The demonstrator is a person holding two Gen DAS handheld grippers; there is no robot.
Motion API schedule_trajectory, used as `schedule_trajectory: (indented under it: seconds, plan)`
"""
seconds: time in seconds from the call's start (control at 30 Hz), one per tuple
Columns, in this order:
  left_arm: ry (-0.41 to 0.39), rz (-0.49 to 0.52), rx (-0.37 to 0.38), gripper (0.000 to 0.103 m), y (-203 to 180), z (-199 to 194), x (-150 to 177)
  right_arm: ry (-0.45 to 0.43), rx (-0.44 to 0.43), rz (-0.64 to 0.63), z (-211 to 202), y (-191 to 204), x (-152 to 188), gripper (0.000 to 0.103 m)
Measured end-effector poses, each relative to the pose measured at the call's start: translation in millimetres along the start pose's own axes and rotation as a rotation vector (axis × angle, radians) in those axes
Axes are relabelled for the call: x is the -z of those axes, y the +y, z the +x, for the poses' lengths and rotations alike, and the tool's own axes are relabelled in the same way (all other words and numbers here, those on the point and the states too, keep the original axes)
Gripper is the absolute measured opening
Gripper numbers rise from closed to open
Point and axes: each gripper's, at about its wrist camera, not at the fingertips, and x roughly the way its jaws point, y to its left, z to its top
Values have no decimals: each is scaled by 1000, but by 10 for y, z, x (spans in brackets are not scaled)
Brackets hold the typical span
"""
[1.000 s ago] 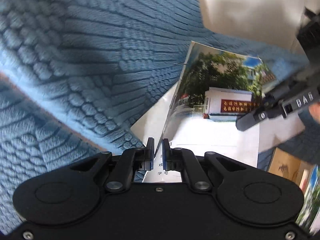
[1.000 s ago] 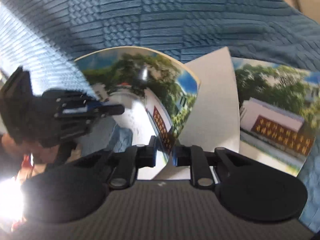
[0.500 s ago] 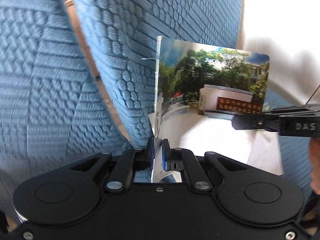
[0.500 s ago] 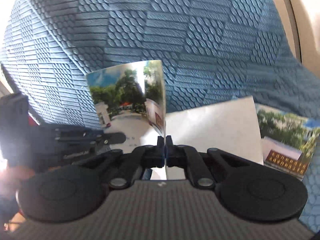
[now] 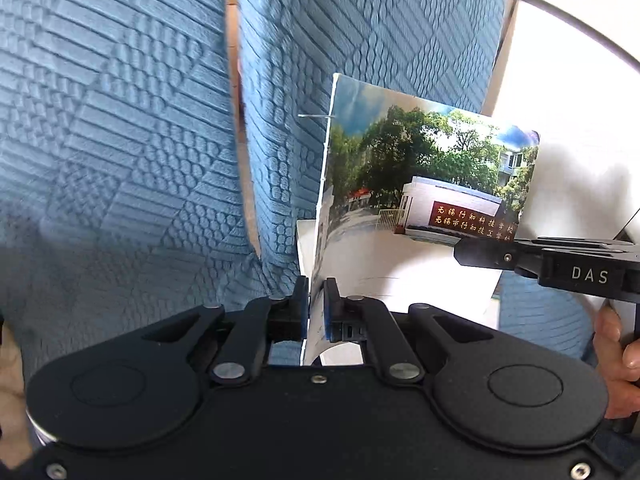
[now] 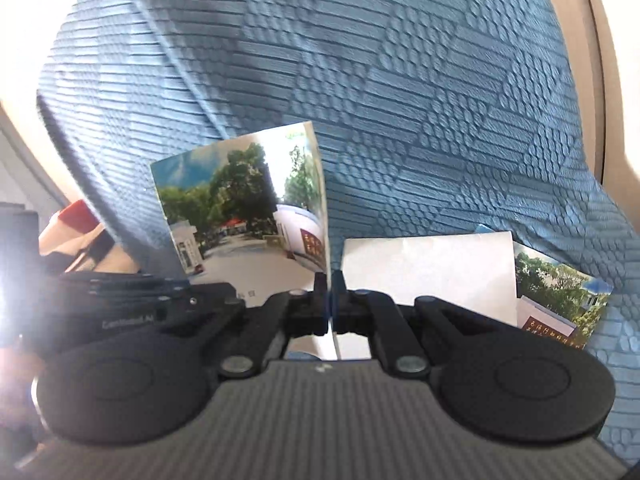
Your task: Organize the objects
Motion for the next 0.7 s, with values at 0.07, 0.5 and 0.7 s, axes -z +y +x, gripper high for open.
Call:
schedule_trajectory:
  seconds: [0.07,0.5,0.7]
  plan:
    - [-10,-15,-6,6,-27,-142,49,0,-5,-29,-97,108,-22,4]
    - [-34,-110,-41,6,-328,-899,242,51,-36,-124,-655,626,23,4]
    - [1,-167,-26,6,-377,-1125,450,99,-43,-130,-894,774,111,4]
